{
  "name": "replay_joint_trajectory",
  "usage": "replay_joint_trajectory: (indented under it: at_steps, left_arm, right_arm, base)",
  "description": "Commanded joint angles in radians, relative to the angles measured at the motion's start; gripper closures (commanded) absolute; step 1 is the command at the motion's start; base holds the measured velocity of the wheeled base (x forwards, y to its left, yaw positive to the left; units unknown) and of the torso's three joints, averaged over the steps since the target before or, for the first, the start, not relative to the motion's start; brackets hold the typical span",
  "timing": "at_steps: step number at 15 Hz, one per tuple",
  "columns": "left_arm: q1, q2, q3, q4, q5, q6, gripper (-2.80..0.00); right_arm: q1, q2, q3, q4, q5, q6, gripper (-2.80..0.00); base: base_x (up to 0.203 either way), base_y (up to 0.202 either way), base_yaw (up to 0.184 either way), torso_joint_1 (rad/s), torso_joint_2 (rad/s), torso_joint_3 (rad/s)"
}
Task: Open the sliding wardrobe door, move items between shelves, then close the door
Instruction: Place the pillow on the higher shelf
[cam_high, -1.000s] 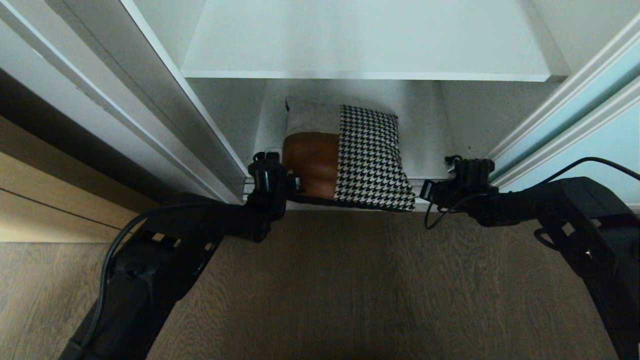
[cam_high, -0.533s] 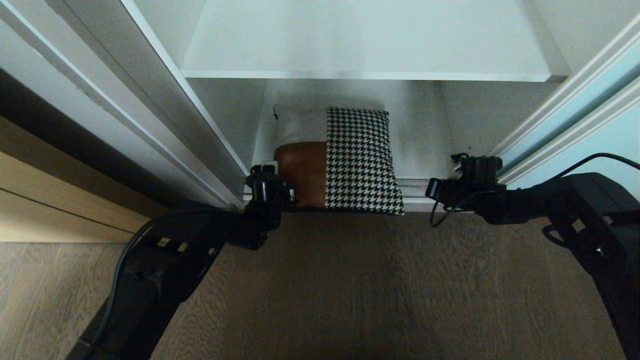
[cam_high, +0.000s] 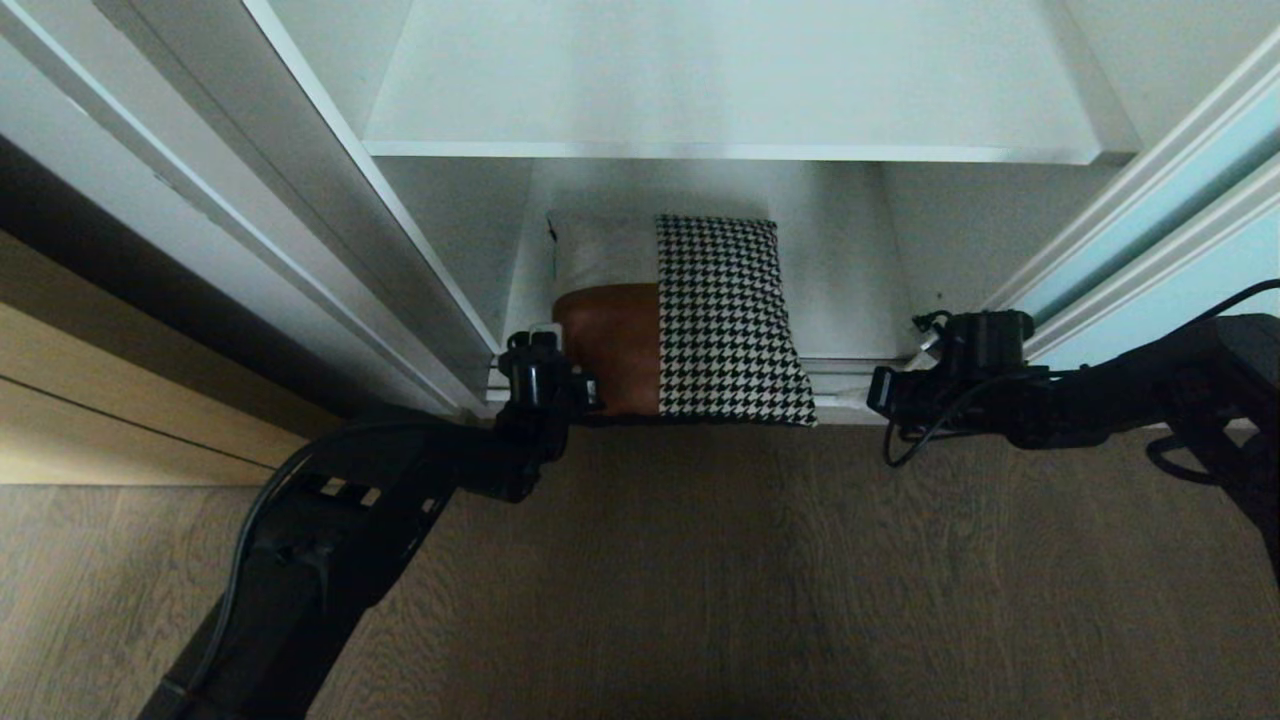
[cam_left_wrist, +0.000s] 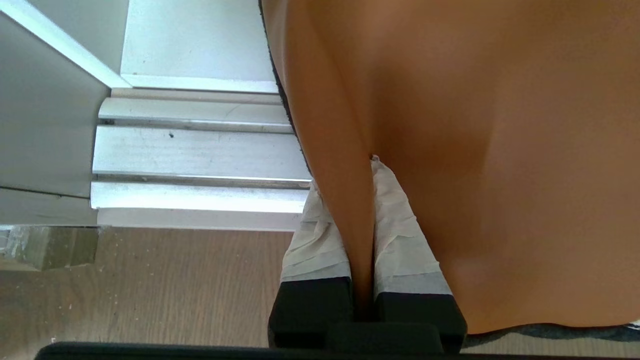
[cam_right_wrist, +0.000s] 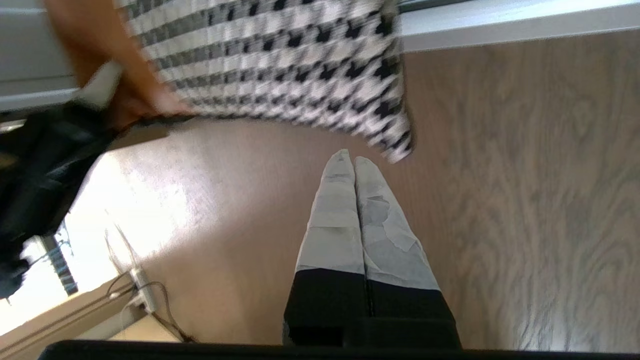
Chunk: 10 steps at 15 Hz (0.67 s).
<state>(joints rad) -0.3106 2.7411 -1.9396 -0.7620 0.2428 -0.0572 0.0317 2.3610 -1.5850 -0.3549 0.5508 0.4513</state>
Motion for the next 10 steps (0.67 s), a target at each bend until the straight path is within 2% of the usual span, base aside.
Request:
replay_joint_trajectory:
  at_steps: [1,3,6,10]
  left_arm:
    - [-0.001,0.006,0.001,-0.008,0.003,-0.001,0.00]
    - [0.001,0.012,0.001,-0.030,0.003,-0.004,0.00]
    - [0.001,0.020,0.002,-0.031,0.013,-0.013,0.00]
    - [-0.010,-0.002,0.014,-0.013,0.032,-0.077,0.00]
  right_arm:
    - [-0.006,-0.089,0.073,-0.005,0.003,0.000,0.00]
    - [-0.020,-0.141,0.131,-0.008,0.009,-0.003,0.00]
    - [0.000,-0.126,0.141,-0.007,0.005,0.001,0.00]
    - [0.023,-0.106,0.217,-0.074,0.003,0.000,0.00]
  base:
    - [0.000,0.000,0.000,0.000,0.00,0.000]
    - [0.000,0.000,0.000,0.000,0.00,0.000]
    - [0.000,0.000,0.000,0.000,0.00,0.000]
    - [0.000,0.000,0.000,0.000,0.00,0.000]
